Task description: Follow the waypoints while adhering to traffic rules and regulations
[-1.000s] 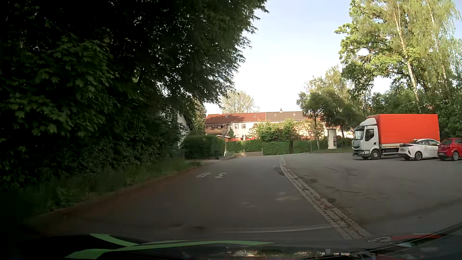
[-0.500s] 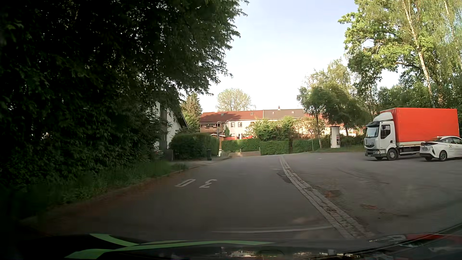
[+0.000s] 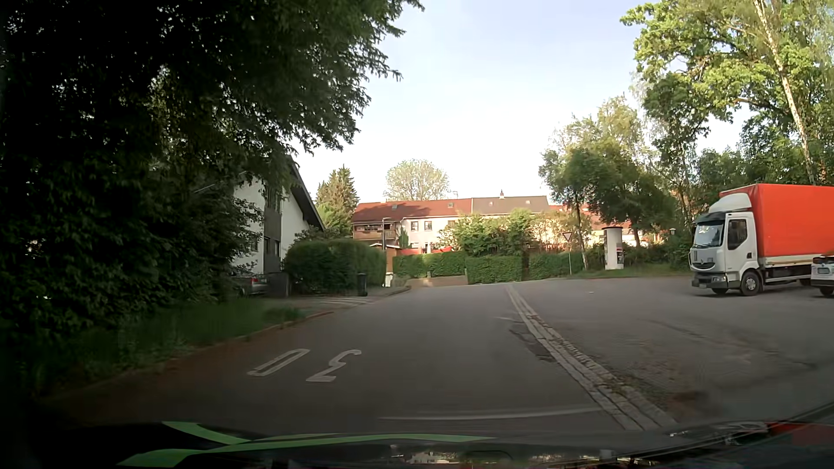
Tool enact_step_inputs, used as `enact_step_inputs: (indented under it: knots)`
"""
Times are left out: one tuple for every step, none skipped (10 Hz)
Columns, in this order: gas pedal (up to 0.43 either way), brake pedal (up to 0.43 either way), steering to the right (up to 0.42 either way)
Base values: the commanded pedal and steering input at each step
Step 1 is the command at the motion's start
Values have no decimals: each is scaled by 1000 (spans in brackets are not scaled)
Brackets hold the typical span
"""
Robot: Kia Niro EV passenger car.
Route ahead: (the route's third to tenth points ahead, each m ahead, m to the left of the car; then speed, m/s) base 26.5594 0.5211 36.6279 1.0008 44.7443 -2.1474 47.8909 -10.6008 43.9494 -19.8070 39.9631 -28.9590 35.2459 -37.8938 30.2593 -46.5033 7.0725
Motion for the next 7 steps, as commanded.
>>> enact_step_inputs:
  knots:
    - [177, 0, 10]
    - [169, 0, 10]
    - [169, 0, 10]
    - [157, 0, 10]
    - [138, 0, 10]
    - [130, 0, 10]
    - [110, 0, 10]
